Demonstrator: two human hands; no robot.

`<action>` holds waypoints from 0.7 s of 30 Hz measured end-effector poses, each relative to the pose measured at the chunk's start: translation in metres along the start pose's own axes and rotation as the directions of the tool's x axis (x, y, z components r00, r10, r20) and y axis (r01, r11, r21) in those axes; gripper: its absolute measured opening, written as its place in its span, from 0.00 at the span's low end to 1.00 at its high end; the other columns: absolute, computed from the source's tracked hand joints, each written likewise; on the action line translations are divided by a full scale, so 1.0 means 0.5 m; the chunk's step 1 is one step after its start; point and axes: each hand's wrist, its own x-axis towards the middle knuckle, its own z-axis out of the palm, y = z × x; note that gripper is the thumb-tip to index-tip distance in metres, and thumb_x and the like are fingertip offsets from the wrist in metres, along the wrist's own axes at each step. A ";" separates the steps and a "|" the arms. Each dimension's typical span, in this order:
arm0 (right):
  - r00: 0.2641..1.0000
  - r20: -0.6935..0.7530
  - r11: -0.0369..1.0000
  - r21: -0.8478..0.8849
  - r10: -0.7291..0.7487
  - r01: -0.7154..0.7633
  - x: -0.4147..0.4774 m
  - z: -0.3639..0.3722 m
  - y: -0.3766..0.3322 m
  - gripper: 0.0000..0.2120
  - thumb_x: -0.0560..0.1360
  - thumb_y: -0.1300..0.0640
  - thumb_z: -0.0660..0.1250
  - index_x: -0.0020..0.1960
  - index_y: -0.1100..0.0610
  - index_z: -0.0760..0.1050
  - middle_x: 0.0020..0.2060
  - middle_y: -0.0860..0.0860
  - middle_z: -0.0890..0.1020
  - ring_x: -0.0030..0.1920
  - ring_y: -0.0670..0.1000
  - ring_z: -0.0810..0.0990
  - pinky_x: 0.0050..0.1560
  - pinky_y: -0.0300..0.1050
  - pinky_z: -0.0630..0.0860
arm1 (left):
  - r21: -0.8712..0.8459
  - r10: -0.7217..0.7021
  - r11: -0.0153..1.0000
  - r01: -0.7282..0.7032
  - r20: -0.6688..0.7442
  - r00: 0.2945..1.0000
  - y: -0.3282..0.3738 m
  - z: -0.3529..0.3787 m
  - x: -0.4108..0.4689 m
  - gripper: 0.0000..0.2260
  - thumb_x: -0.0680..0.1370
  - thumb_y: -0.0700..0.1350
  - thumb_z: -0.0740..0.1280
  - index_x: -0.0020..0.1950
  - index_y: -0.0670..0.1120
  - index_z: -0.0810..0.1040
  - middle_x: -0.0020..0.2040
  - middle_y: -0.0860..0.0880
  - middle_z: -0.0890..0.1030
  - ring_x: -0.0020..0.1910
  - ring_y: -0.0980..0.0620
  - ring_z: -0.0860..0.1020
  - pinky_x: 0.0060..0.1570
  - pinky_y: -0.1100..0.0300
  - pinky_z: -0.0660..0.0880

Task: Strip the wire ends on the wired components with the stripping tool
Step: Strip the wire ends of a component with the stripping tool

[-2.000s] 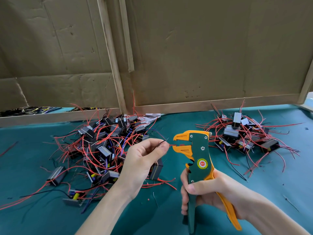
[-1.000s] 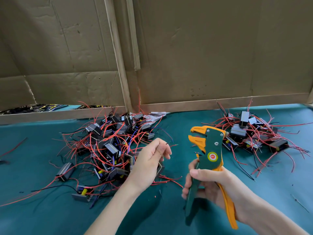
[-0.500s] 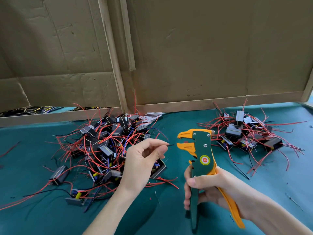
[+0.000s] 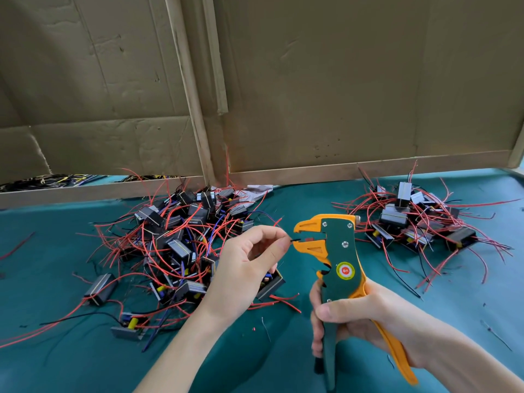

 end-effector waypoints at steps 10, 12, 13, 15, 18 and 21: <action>1.000 0.024 0.995 -0.102 -0.005 0.008 -0.008 -0.004 -0.002 0.08 0.66 0.56 0.75 0.38 0.57 0.77 0.32 0.61 0.80 0.34 0.60 0.81 0.39 0.48 0.78 | 0.058 -0.005 0.998 0.000 0.084 0.996 0.022 -0.021 0.002 0.08 0.70 0.50 0.69 0.41 0.45 0.81 0.29 0.58 0.74 0.29 0.59 0.67 0.32 0.69 0.66; 1.000 0.004 0.989 -0.145 -0.004 0.005 -0.009 -0.005 0.002 0.10 0.66 0.53 0.76 0.38 0.57 0.77 0.31 0.60 0.80 0.32 0.59 0.80 0.38 0.47 0.78 | 0.077 -0.004 0.997 -0.003 0.092 0.996 0.025 -0.024 0.003 0.08 0.70 0.50 0.69 0.40 0.46 0.81 0.29 0.58 0.75 0.29 0.60 0.67 0.33 0.70 0.65; 1.000 -0.011 0.987 -0.159 -0.004 0.002 -0.009 -0.004 0.005 0.11 0.66 0.53 0.76 0.37 0.57 0.76 0.30 0.60 0.79 0.31 0.59 0.79 0.37 0.46 0.77 | 0.081 -0.003 0.997 -0.005 0.095 0.995 0.027 -0.026 0.003 0.07 0.70 0.49 0.69 0.40 0.47 0.81 0.30 0.58 0.75 0.29 0.60 0.68 0.33 0.70 0.66; 0.999 -0.044 0.986 -0.166 -0.004 -0.003 -0.009 0.000 0.010 0.12 0.65 0.52 0.77 0.35 0.57 0.75 0.27 0.59 0.78 0.28 0.58 0.78 0.35 0.46 0.77 | 0.080 -0.003 0.997 -0.005 0.109 0.994 0.027 -0.030 0.003 0.06 0.70 0.50 0.69 0.40 0.48 0.81 0.30 0.57 0.75 0.29 0.59 0.68 0.33 0.69 0.67; 0.988 -0.154 0.988 -0.155 -0.019 -0.005 0.000 0.013 0.025 0.14 0.62 0.51 0.77 0.31 0.55 0.73 0.22 0.58 0.75 0.22 0.56 0.73 0.29 0.44 0.74 | 0.095 -0.010 0.995 -0.001 0.110 0.994 0.017 -0.029 0.006 0.05 0.72 0.48 0.70 0.41 0.47 0.81 0.30 0.57 0.77 0.29 0.58 0.71 0.34 0.69 0.69; 0.956 -0.294 0.998 -0.054 0.018 -0.035 0.011 0.021 0.044 0.15 0.62 0.52 0.75 0.27 0.55 0.70 0.21 0.58 0.70 0.20 0.54 0.69 0.24 0.42 0.70 | 0.204 -0.025 0.979 0.015 0.049 0.998 -0.006 -0.017 0.008 0.03 0.76 0.42 0.70 0.43 0.46 0.82 0.33 0.59 0.79 0.32 0.62 0.73 0.38 0.70 0.69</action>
